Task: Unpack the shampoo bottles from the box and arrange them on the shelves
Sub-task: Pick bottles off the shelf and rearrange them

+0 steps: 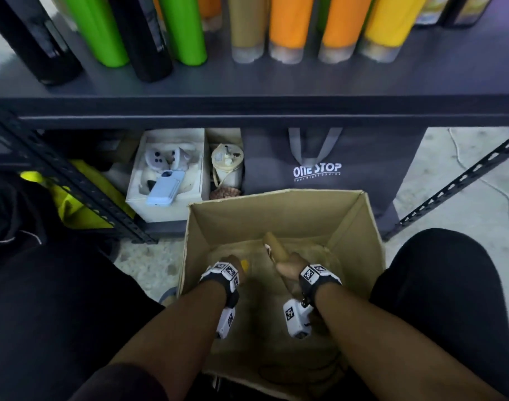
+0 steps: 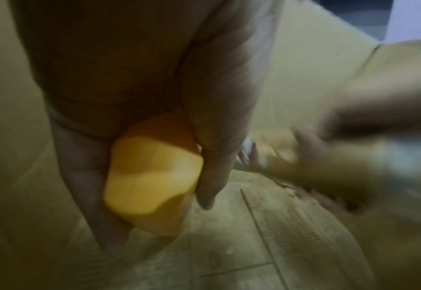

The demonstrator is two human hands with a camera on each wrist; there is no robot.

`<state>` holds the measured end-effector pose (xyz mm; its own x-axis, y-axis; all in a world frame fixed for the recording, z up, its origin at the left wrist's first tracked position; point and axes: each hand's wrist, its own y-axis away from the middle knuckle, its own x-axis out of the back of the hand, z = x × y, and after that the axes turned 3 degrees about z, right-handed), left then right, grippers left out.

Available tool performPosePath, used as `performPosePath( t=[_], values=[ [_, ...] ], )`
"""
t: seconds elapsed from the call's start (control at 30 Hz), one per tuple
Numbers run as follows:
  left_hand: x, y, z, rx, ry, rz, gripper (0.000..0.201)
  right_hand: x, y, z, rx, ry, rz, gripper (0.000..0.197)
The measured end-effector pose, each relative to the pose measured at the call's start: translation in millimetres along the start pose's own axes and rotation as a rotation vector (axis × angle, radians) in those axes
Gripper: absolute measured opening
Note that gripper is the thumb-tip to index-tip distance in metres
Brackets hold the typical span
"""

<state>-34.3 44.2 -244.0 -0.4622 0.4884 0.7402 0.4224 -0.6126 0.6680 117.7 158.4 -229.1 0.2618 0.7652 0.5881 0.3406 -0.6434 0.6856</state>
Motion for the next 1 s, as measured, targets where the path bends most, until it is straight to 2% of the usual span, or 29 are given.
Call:
performPosePath(
  t=[0.1, 0.17, 0.27, 0.33, 0.43, 0.53, 0.63, 0.7, 0.87, 1.0],
  values=[
    [-3.9, 5.0, -0.1, -0.023, -0.001, 0.039, 0.069, 0.4, 7.7, -7.1, -0.047, -0.204, 0.023, 0.046],
    [-3.6, 8.1, 3.0, -0.02, 0.055, 0.045, 0.081, 1.2, 15.7, -6.7, -0.026, -0.308, -0.001, 0.045],
    [-3.5, 11.5, 9.1, 0.016, 0.184, 0.101, 0.089, 1.4, 26.5, -0.3, -0.011, -0.372, 0.03, 0.047],
    [-3.8, 17.6, 12.6, 0.056, 0.245, 0.145, 0.085, 6.1, 28.3, 1.8, 0.002, -0.387, 0.056, 0.054],
    [-7.0, 24.5, 14.5, 0.095, 0.333, 0.162, 0.081, 12.1, 29.7, 0.3, 0.048, -0.427, -0.031, 0.066],
    [0.1, 31.8, 13.9, 0.145, 0.45, 0.163, 0.072, 16.6, 34.7, -5.8, 0.12, -0.406, -0.06, 0.066],
    [10.9, 36.3, 15.0, 0.175, 0.586, 0.177, 0.058, 11.4, 35.2, -6.7, 0.169, -0.436, 0.012, 0.064],
    [18.8, 39.5, 16.7, 0.173, 0.65, 0.217, 0.057, 7.1, 37.1, -5.8, 0.197, -0.454, 0.057, 0.063],
    [43.7, 46.3, 21.4, 0.094, 0.802, 0.318, 0.041, 4.9, 49.9, -10.2, 0.302, -0.547, 0.132, 0.051],
    [65.2, 52.3, 23.8, 0.024, 0.949, 0.391, 0.036, 11.7, 54.7, -18.7, 0.42, -0.519, 0.255, 0.055]
  ],
)
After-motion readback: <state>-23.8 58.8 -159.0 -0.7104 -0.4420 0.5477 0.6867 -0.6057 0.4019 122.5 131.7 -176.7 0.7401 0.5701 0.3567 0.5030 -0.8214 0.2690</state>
